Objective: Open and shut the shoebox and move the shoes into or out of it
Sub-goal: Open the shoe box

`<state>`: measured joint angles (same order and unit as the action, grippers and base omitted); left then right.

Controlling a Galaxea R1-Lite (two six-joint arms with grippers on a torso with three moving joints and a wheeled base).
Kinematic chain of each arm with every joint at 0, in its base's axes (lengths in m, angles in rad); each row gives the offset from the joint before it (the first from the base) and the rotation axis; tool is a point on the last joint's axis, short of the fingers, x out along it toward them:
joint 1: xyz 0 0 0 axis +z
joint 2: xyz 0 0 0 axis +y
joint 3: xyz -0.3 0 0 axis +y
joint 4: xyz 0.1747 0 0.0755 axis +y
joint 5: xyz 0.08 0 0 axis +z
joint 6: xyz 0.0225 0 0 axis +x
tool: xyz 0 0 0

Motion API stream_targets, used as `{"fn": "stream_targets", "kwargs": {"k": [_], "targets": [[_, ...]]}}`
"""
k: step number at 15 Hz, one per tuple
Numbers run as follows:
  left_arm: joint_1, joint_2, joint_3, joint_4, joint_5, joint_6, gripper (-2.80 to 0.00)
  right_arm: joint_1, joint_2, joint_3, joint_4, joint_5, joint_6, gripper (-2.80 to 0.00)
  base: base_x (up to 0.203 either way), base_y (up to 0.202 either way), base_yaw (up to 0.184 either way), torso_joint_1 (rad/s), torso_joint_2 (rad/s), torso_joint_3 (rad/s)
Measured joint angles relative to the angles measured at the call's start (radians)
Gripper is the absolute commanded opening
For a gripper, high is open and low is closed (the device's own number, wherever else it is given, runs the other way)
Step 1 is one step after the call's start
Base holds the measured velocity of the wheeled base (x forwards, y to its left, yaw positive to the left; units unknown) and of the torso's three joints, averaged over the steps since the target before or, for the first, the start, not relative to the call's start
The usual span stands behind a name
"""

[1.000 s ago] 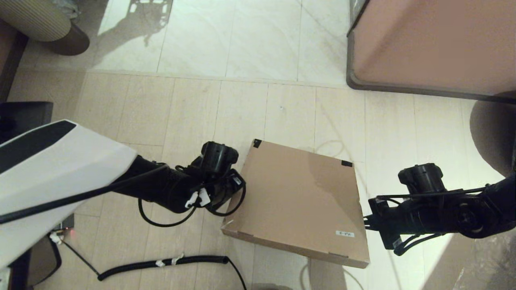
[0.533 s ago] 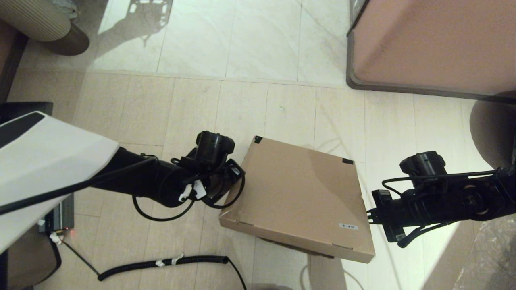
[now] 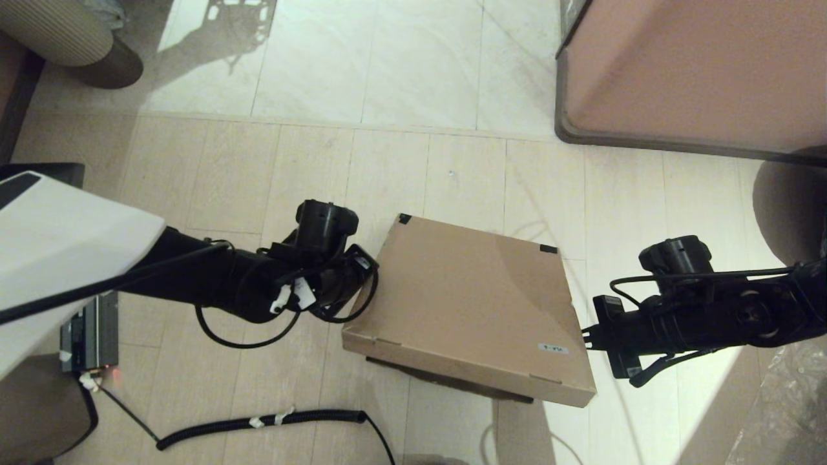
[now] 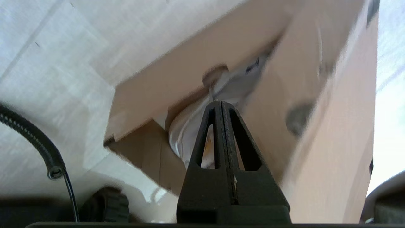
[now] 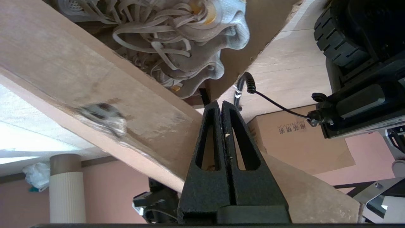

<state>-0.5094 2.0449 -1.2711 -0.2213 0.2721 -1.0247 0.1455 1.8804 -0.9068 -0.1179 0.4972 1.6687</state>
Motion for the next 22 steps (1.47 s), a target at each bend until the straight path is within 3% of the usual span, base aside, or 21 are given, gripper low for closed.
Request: {"fn": "stream_targets", "kwargs": {"k": [7, 9, 12, 18, 22], "targets": [[0.097, -0.004, 0.000, 0.002, 0.004, -0.004, -2.80, 0.000, 0.008, -0.005, 0.002, 0.008, 0.001, -2.80, 0.000, 0.000, 0.000, 0.000, 0.00, 0.000], [0.116, -0.003, 0.006, 0.027, -0.001, -0.039, -2.80, 0.000, 0.008, -0.010, 0.004, 0.009, 0.002, -2.80, 0.000, 0.000, 0.000, 0.000, 0.00, 0.000], [0.123, 0.000, -0.006, 0.093, -0.019, -0.142, -2.80, -0.002, 0.001, -0.030, 0.010, 0.035, 0.037, -2.80, 0.000, 0.000, 0.000, 0.000, 0.00, 0.000], [0.156, -0.004, -0.095, 0.259, -0.141, -0.446, -2.80, -0.028, -0.011, -0.121, 0.067, 0.081, 0.088, -2.80, 0.000, 0.000, 0.000, 0.000, 0.00, 0.000], [0.202, -0.006, -0.148, 0.316, -0.209, -0.569, -2.80, -0.031, -0.010, -0.175, 0.078, 0.100, 0.129, -2.80, 0.000, 0.000, 0.000, 0.000, 0.00, 0.000]]}}
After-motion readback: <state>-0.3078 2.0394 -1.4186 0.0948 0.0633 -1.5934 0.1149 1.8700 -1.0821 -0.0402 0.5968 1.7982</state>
